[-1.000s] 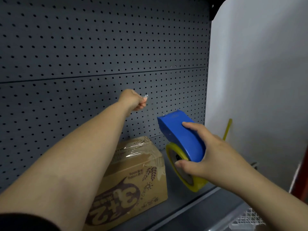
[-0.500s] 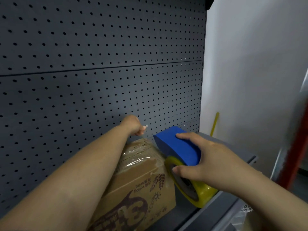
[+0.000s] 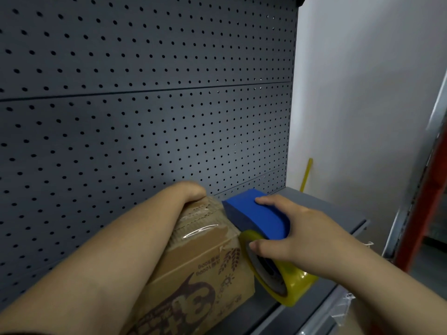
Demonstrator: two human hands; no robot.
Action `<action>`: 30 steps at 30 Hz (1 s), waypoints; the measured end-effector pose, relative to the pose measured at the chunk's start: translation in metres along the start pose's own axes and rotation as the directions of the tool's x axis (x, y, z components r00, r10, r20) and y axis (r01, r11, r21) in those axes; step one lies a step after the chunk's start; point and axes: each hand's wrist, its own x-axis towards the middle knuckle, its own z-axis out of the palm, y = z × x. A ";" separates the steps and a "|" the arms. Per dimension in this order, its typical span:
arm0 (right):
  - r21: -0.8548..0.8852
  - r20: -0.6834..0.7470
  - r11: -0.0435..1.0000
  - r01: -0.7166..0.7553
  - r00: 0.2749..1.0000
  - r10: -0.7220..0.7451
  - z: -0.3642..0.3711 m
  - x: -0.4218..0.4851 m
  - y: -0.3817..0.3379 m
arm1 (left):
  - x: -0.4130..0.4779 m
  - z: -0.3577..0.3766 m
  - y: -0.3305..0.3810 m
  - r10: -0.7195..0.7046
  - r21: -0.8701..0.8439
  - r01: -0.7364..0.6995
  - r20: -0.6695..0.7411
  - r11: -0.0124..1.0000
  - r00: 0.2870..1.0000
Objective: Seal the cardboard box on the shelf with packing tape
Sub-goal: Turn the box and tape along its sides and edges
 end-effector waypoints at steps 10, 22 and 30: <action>-0.004 0.029 1.000 0.030 0.999 -0.029 -0.004 0.001 0.007 | -0.035 0.007 0.004 0.439 0.098 -0.432 -0.062 0.896 0.896; -0.060 0.178 0.994 0.095 0.980 -0.083 -0.003 -0.007 0.022 | -0.050 0.030 0.009 0.331 0.125 -0.316 -0.122 0.940 0.936; -0.014 0.151 0.993 0.117 0.982 -0.114 -0.007 -0.036 0.042 | -0.057 0.030 0.014 0.297 0.161 -0.277 -0.119 0.947 0.947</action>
